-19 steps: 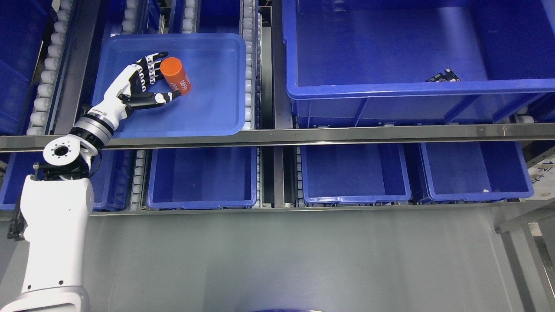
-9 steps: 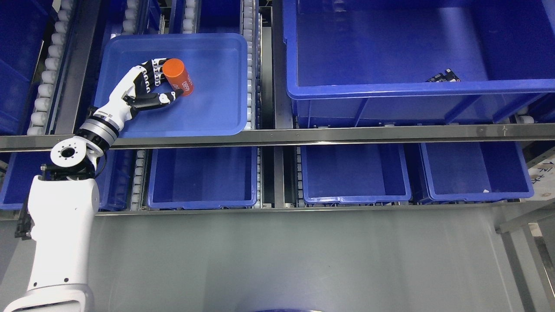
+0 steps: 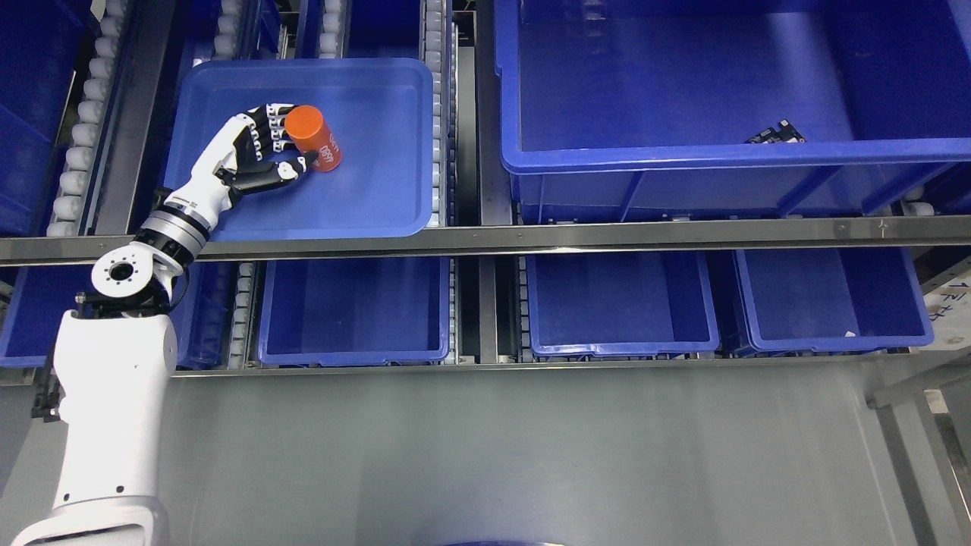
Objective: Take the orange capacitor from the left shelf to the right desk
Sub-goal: 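Lift the orange capacitor out of the blue tray with the left hand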
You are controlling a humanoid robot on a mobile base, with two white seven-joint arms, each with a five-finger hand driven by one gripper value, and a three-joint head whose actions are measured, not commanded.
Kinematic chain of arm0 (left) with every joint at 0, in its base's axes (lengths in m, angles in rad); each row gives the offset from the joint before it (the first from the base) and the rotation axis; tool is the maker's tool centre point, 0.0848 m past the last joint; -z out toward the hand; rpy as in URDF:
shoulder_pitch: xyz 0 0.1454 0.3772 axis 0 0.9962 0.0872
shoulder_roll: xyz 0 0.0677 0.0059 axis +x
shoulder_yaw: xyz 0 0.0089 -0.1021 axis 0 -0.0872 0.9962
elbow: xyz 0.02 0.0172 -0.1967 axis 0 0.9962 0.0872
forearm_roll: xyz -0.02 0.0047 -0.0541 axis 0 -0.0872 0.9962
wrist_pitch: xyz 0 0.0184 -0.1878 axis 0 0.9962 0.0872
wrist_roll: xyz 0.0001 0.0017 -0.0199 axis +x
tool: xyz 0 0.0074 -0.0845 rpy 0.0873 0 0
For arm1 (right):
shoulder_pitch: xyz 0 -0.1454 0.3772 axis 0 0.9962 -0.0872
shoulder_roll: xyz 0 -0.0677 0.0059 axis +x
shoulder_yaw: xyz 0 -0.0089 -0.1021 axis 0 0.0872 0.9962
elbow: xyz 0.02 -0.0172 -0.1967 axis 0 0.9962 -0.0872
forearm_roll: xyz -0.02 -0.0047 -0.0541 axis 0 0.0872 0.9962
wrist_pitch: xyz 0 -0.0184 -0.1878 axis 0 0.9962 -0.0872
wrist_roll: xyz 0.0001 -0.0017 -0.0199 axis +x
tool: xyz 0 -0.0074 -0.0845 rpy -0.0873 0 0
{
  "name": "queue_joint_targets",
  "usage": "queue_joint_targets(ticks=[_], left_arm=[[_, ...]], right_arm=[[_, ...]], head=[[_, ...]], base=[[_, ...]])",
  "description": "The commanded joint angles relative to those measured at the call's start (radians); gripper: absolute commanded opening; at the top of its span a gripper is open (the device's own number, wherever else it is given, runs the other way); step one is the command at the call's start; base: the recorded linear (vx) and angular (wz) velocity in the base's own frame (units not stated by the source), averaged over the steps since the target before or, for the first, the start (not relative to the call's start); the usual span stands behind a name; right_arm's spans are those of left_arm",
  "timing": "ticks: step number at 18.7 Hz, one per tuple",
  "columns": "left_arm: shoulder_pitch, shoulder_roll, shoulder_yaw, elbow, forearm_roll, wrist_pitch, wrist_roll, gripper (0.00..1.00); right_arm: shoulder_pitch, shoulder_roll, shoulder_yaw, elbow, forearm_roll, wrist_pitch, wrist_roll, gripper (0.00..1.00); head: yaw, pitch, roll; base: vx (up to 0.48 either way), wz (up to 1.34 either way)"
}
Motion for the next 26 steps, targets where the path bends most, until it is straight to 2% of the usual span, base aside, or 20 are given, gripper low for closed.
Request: queue_joint_targets(ticks=[1,6,9,15,26], left_arm=[[0.000,-0.034,0.051,0.018,0.001,-0.030,-0.002,0.15],[-0.011,-0.057,0.085,-0.023,0.026,-0.042,-0.042,0.15],[-0.020,-0.089,0.131,-0.129,0.053,-0.040,-0.119,0.15],[0.008,-0.163,0.252,-0.322,0.055,-0.043,-0.127,0.16],[0.057,-0.180,0.302,-0.413,0.055,-0.096,-0.127,0.17]], right_arm=[[0.020,-0.017,-0.012,-0.017,0.005,-0.001,0.000,1.00],[0.020,-0.017,-0.012,-0.017,0.005,-0.001,0.000,1.00],[0.020,-0.017,-0.012,-0.017,0.005,-0.001,0.000,1.00],[0.020,-0.017,-0.012,-0.017,0.005,-0.001,0.000,1.00],[0.020,-0.017,-0.012,-0.017,0.005,-0.001,0.000,1.00]], head=[[0.0000,0.000,0.000],[0.0000,0.000,0.000],[0.0000,0.000,0.000],[0.0000,0.000,0.000],[0.0000,0.000,0.000]], base=[[0.000,0.00],[0.000,0.00],[0.000,0.00],[0.000,0.00],[-0.027,-0.06]])
